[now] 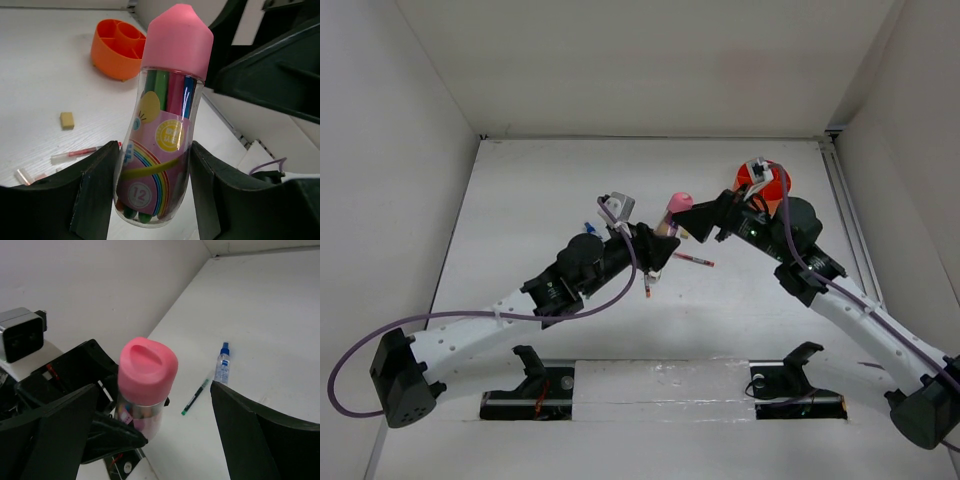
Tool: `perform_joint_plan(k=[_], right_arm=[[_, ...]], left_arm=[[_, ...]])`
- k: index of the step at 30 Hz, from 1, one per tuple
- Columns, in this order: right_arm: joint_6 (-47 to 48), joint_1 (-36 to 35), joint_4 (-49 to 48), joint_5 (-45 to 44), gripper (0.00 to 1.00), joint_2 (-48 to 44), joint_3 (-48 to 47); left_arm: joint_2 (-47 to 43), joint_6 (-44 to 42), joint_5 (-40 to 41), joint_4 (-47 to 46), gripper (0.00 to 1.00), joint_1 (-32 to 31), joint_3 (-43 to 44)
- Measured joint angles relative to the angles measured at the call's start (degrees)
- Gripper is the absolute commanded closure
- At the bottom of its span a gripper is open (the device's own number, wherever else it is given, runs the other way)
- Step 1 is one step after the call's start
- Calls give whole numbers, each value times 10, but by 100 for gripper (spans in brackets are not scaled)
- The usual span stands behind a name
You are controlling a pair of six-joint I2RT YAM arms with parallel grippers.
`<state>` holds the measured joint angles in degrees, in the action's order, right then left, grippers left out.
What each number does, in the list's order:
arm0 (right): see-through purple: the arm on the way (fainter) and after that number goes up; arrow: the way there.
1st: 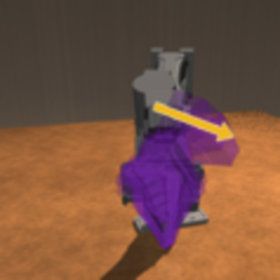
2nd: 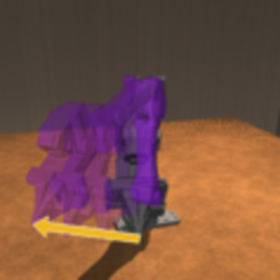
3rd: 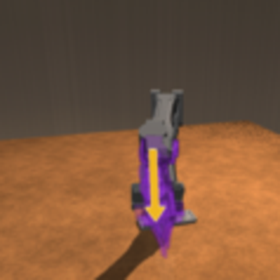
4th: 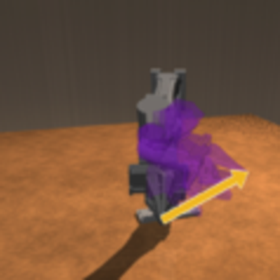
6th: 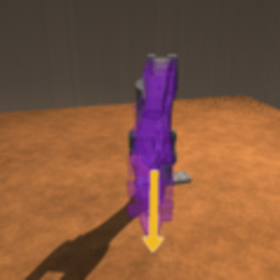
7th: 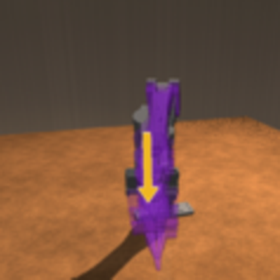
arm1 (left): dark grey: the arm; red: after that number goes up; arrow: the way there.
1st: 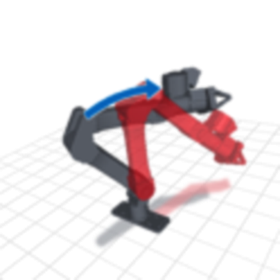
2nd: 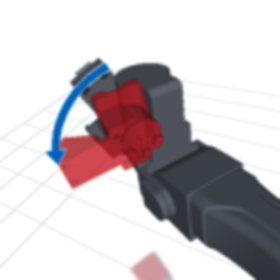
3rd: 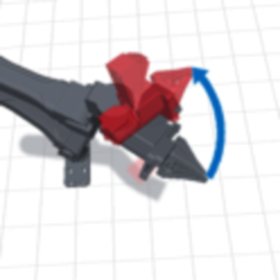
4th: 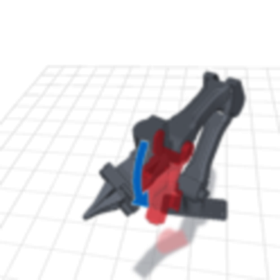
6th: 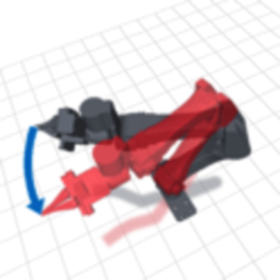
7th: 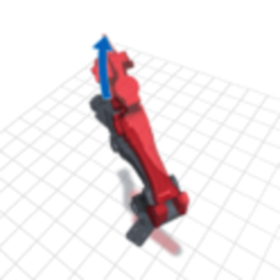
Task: Sort the stationery into containers
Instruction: Place the stationery in the storage box.
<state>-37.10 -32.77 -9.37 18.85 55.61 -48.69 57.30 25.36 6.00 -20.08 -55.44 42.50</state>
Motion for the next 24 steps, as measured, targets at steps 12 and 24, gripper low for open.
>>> perform_joint_plan(k=[12, 24], right_arm=[[-47, -30, -49, -54, 46, 27, 1], [-58, -33, -93, -50, 100, 65, 0]], left_arm=[[23, -6, -47, -43, 100, 0, 0], [24, -8, -22, -41, 0, 2, -9]])
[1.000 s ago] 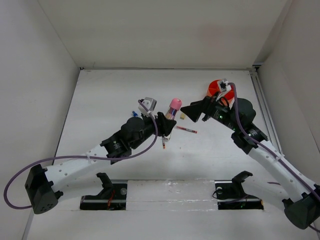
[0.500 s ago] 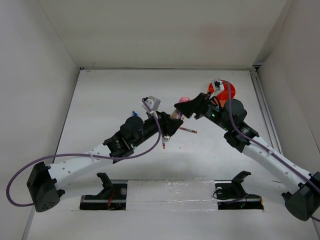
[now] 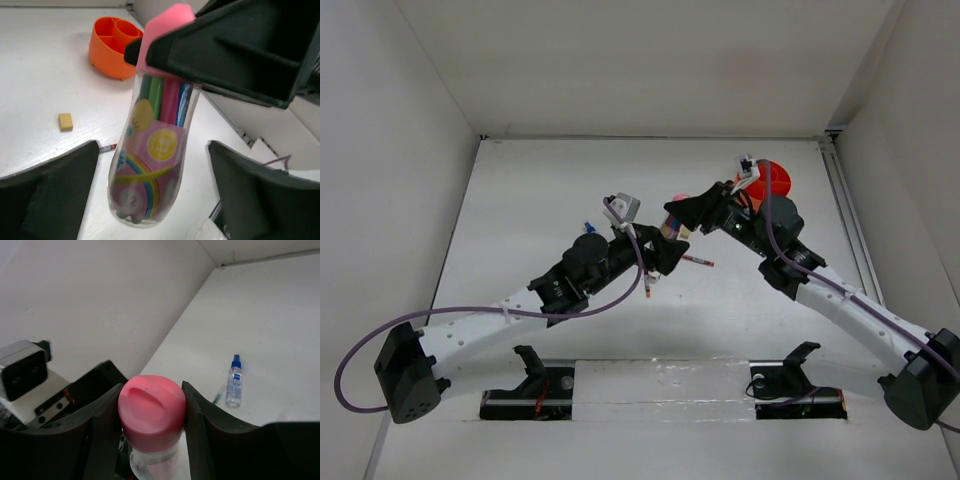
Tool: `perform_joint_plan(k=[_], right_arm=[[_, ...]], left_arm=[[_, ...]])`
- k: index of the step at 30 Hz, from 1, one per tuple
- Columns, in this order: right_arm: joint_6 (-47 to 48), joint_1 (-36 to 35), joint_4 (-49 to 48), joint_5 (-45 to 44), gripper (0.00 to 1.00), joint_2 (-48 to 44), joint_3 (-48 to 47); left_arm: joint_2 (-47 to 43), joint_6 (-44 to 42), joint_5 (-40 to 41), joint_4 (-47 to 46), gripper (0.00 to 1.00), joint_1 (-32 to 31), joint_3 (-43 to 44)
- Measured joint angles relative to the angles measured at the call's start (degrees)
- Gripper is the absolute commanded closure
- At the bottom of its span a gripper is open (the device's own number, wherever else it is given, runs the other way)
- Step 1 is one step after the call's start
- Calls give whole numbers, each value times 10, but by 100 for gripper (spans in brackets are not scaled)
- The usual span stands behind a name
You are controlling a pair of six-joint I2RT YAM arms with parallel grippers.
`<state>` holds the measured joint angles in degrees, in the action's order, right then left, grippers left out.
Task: Sort the stationery into containers
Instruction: Place the stationery in the storage box.
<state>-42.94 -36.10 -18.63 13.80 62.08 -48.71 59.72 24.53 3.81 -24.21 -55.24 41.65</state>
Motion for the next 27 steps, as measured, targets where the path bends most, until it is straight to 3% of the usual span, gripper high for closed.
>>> perform_joint_plan(k=[4, 8, 13, 20, 27], right_arm=[[33, -3, 11, -6, 100, 18, -1], [89, 15, 32, -27, 100, 51, -25], [139, 98, 42, -45, 100, 115, -74], [218, 230, 62, -69, 100, 152, -105], [306, 290, 65, -106, 100, 209, -217]], left_arm=[[-4, 4, 28, 22, 0, -2, 5], [0, 11, 66, 106, 0, -2, 51], [-1, 48, 141, 238, 0, -2, 112], [-10, 128, 267, 501, 0, 19, 168], [-10, 147, 322, 647, 0, 22, 189]])
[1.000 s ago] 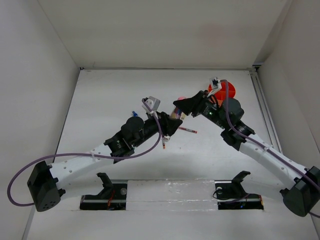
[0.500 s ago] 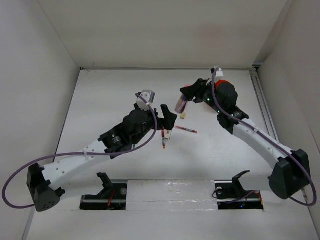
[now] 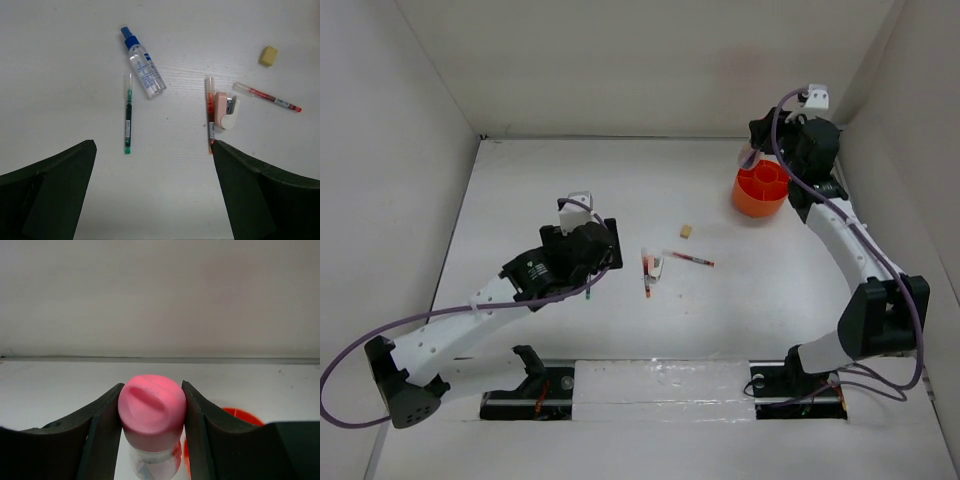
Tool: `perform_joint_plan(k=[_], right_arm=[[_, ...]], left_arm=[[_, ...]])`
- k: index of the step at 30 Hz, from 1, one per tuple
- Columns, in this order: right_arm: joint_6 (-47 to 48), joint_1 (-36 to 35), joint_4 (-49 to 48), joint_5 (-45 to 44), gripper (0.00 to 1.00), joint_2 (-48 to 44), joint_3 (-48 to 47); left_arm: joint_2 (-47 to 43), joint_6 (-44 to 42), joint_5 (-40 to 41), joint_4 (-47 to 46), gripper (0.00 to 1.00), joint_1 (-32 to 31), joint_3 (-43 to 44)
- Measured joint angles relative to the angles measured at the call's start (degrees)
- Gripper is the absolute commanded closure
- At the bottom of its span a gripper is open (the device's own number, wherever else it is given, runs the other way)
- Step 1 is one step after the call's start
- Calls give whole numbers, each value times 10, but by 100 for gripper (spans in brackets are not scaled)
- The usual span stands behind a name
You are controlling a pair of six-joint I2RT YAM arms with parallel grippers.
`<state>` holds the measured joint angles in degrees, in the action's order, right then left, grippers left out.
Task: Sort the stationery into containers
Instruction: Place the stationery in the storage box.
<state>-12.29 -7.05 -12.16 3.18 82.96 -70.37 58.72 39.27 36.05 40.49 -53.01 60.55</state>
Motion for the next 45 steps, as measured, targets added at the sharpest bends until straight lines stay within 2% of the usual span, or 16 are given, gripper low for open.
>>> perform_joint_plan(k=[6, 11, 21, 33, 35, 36, 38, 39, 41, 42, 43, 44, 45], right_arm=[[46, 43, -2, 37, 100, 108, -85], [65, 83, 14, 90, 100, 172, -97], [74, 123, 17, 153, 100, 191, -97], [74, 139, 14, 174, 100, 229, -94], [76, 140, 14, 174, 92, 229, -93], [76, 141, 14, 174, 77, 229, -93], [76, 141, 13, 178, 58, 229, -90], [76, 141, 12, 181, 43, 229, -88], [77, 142, 9, 189, 29, 227, -81], [77, 142, 5, 194, 27, 225, -74], [77, 143, 5, 197, 10, 221, -69], [78, 143, 2, 202, 0, 217, -61], [76, 143, -2, 204, 0, 211, -55]], left_arm=[[-16, -13, 2, -4, 0, 0, -12], [-27, -20, 2, -12, 0, 0, -23], [-15, -24, 0, -17, 0, 0, -27], [-11, -24, 0, -17, 0, 0, -28], [-11, -24, 0, -17, 0, 0, -28], [-11, -24, 0, -17, 0, 0, -28], [-11, -24, 0, -17, 0, 0, -28], [-12, -24, 0, -17, 0, 0, -28], [-14, -24, 0, -17, 0, 0, -28], [-16, -24, 0, -17, 0, 0, -28], [-18, -24, 0, -17, 0, 0, -28], [-20, -24, 0, -17, 0, 0, -28], [-22, -24, 0, -17, 0, 0, -28]])
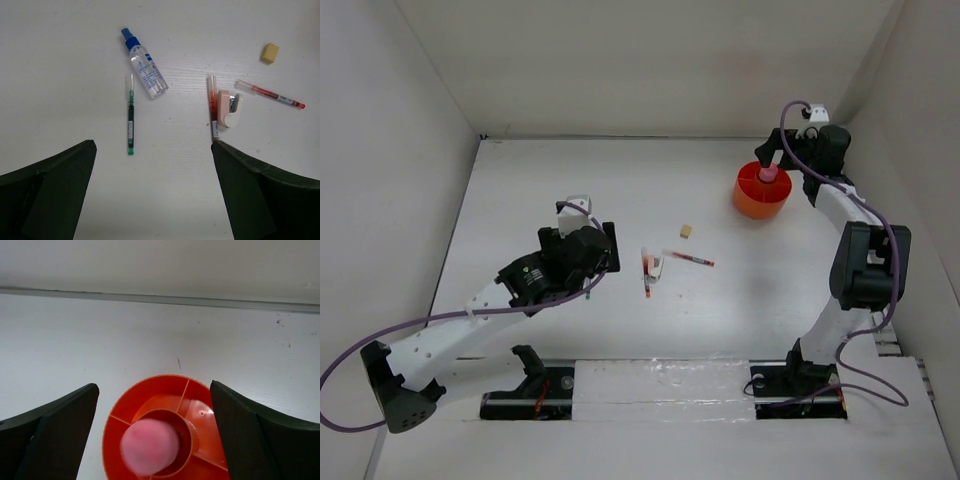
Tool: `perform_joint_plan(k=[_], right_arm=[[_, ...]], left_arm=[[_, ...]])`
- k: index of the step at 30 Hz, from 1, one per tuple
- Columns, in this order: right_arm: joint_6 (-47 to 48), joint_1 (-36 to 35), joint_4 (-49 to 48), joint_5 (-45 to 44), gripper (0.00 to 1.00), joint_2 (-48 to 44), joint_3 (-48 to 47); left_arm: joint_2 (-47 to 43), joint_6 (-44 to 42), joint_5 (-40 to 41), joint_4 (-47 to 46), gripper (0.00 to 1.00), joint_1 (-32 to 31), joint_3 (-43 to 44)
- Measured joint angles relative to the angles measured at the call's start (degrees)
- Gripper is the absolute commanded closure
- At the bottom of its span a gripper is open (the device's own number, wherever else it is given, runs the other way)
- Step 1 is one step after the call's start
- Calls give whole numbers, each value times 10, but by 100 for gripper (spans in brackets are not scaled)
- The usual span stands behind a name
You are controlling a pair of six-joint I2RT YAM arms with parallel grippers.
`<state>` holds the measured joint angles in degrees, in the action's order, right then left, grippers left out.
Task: Sort the stationery into containers
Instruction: Place the stationery in the storage box, then pick up the stationery from the center of the board.
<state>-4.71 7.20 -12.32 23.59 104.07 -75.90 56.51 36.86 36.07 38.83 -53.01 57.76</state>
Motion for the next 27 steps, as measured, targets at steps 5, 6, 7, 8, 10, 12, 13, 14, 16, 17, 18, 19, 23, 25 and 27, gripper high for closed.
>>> perform_joint_plan(k=[5, 6, 7, 8, 10, 12, 13, 14, 16, 17, 18, 19, 23, 25, 27], right_arm=[[-8, -12, -9, -10, 0, -53, 31], [-10, -18, -13, -18, 0, -68, 37], [-12, -26, -14, -27, 0, -84, 41], [-13, -37, -13, -38, 0, -102, 46], [-12, -66, -7, -71, 0, -134, 48], [-11, -102, 2, -106, 0, -166, 48], [-11, -126, 10, -130, 0, -180, 48], [-11, -148, 22, -154, 0, -193, 48], [-16, -197, 49, -212, 0, -210, 48], [-21, -224, 63, -247, 0, -216, 48], [-28, -251, 78, -287, 0, -219, 48], [-39, -276, 93, -329, 0, -220, 48], [-89, -369, 144, -466, 3, -218, 61], [-112, -398, 165, -494, 3, -209, 66], [-139, -410, 179, -509, 5, -189, 65]], left_arm=[[-2, 0, 1, 0, 0, 0, 0], [-2, 1, 1, 0, 0, 0, 0], [-2, 1, 3, 0, 0, 0, 0], [-2, 1, 4, 0, 0, 0, 0], [-3, 3, 5, 0, 0, 0, 0], [-5, 6, 9, 1, 0, 0, 0], [-6, 8, 11, 1, 0, 0, 0], [-7, 8, 12, 1, 0, 0, 0], [-11, 10, 13, 2, 0, 0, -1], [-13, 10, 14, 2, 0, 0, -2], [-17, 10, 15, 3, 0, 0, -2], [-19, 11, 16, 3, 0, 0, -2], [-24, 11, 19, 3, 0, 0, -2], [-24, 11, 20, 4, 0, 0, -2], [-24, 12, 20, 4, 0, 0, -2]])
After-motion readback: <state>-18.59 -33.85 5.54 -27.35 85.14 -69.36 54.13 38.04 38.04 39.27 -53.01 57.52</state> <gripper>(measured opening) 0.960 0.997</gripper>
